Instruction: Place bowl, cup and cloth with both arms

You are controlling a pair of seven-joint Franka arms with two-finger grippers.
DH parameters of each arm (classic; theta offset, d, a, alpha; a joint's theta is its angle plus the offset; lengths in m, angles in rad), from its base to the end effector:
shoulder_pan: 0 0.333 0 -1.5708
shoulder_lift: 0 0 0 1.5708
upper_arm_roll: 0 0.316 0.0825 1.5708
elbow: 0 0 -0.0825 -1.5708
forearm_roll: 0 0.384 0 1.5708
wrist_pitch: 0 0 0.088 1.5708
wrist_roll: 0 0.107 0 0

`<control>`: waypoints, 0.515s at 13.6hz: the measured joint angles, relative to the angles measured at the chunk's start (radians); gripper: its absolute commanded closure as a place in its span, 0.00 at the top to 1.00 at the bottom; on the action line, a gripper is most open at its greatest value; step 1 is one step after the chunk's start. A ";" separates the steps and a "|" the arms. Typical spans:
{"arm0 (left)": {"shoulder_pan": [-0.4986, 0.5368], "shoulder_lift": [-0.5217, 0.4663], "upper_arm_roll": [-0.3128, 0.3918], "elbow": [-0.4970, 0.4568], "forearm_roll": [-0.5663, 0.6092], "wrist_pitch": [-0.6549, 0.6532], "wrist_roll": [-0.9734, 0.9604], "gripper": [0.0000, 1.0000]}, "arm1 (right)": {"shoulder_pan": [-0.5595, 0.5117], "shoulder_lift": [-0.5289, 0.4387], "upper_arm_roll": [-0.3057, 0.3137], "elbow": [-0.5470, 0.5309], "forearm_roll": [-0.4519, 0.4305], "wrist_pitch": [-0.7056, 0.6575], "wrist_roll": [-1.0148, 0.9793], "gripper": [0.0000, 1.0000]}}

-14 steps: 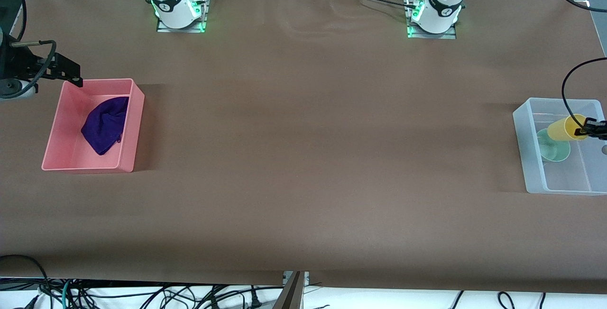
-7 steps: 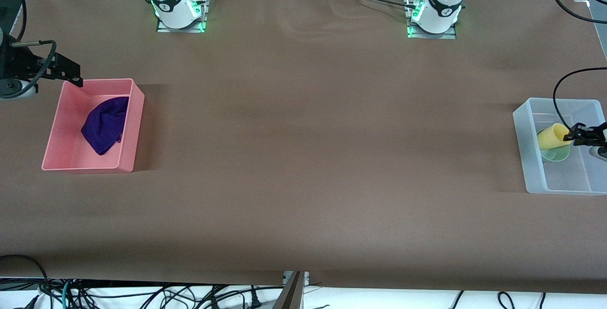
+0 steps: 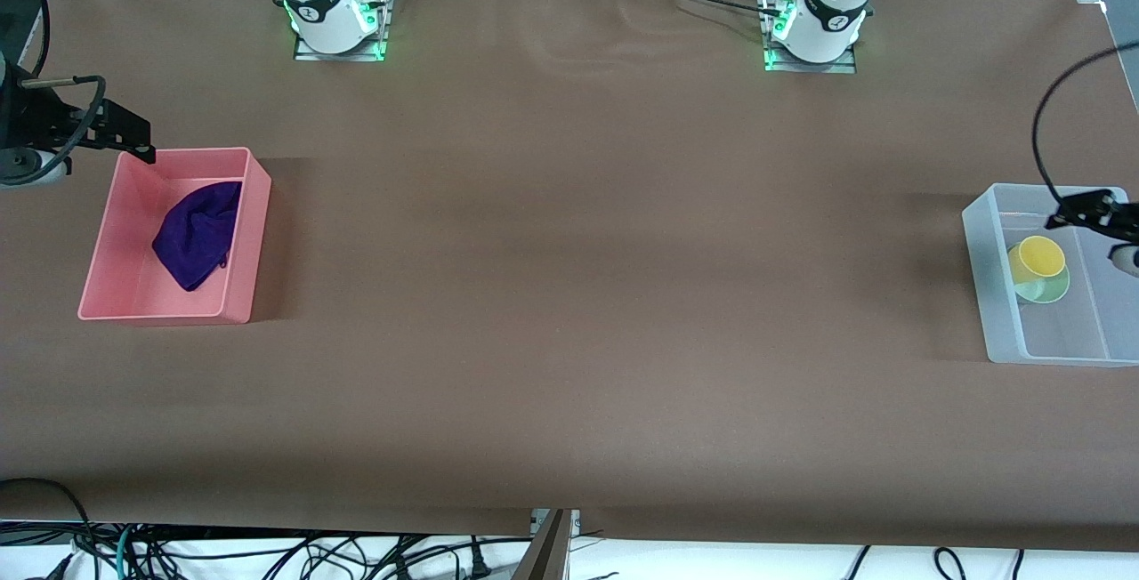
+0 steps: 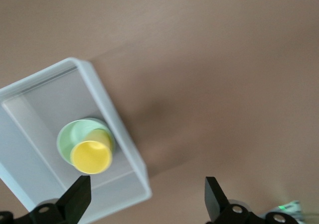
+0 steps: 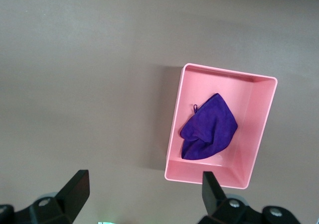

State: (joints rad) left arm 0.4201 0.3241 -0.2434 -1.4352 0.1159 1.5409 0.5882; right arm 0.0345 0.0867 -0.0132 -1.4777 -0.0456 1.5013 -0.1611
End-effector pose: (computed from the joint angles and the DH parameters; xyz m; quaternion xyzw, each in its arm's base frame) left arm 0.6169 0.1437 0.4967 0.9729 -0.2054 -0.1038 0.0213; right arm 0.5741 0.0074 0.6134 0.9952 0.0901 -0.0331 0.0211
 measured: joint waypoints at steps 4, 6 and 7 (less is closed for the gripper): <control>-0.113 -0.051 -0.052 0.048 0.000 -0.121 -0.179 1.00 | 0.000 0.000 0.000 0.000 0.000 0.000 0.000 1.00; -0.241 -0.079 0.026 0.039 -0.004 -0.126 -0.230 1.00 | 0.000 0.000 0.000 0.000 0.000 0.000 0.000 1.00; -0.320 -0.102 0.091 0.021 -0.021 -0.105 -0.256 1.00 | 0.000 0.000 0.000 0.000 0.000 0.000 0.000 1.00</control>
State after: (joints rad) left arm 0.1001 0.2225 -0.1521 -1.4147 0.0951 1.4359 0.3327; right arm 0.0343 0.0867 -0.0132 -1.4777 -0.0456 1.5013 -0.1611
